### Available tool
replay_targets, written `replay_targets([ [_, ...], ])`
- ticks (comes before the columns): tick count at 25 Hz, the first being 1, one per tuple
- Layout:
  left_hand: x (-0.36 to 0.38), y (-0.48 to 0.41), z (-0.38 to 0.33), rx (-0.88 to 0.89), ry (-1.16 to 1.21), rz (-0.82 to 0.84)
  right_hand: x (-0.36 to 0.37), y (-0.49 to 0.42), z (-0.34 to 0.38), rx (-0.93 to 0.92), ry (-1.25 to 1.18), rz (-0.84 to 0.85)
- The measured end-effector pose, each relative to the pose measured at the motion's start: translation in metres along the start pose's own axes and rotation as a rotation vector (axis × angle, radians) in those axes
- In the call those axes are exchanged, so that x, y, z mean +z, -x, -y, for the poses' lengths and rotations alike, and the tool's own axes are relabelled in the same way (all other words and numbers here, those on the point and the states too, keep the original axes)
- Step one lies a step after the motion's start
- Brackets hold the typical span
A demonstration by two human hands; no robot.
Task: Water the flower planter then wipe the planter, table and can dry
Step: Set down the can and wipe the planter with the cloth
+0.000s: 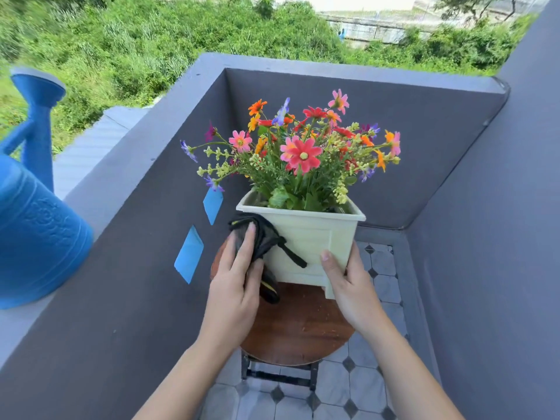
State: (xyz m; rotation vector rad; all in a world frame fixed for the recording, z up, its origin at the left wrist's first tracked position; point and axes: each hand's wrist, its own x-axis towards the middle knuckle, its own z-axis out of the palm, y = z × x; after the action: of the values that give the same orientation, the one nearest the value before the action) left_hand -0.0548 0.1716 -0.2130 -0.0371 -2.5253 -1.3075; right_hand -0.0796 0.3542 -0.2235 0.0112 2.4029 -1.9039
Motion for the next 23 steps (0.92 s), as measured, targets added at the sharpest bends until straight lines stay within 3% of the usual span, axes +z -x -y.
replay_targets([
  [6, 0.014, 0.023, 0.004, -0.079, 0.101, 0.005, 0.015, 0.007, -0.005, 0.140, 0.088, -0.170],
  [13, 0.011, 0.028, 0.000, -0.094, 0.197, -0.015, 0.024, 0.010, -0.008, 0.089, -0.078, -0.255],
  [17, 0.001, 0.014, -0.004, -0.345, 0.678, -0.053, 0.026, 0.008, -0.023, 0.109, -0.007, -0.315],
  [19, -0.002, 0.002, -0.006, -0.327, 0.824, -0.077, 0.024, 0.007, -0.028, 0.118, 0.027, -0.324],
  [21, 0.000, -0.002, -0.014, -0.283, 0.801, -0.060, 0.022, 0.006, -0.027, 0.131, 0.031, -0.329],
  [23, 0.005, -0.003, -0.017, -0.346, 0.675, -0.046, 0.021, 0.005, -0.022, 0.122, 0.017, -0.329],
])
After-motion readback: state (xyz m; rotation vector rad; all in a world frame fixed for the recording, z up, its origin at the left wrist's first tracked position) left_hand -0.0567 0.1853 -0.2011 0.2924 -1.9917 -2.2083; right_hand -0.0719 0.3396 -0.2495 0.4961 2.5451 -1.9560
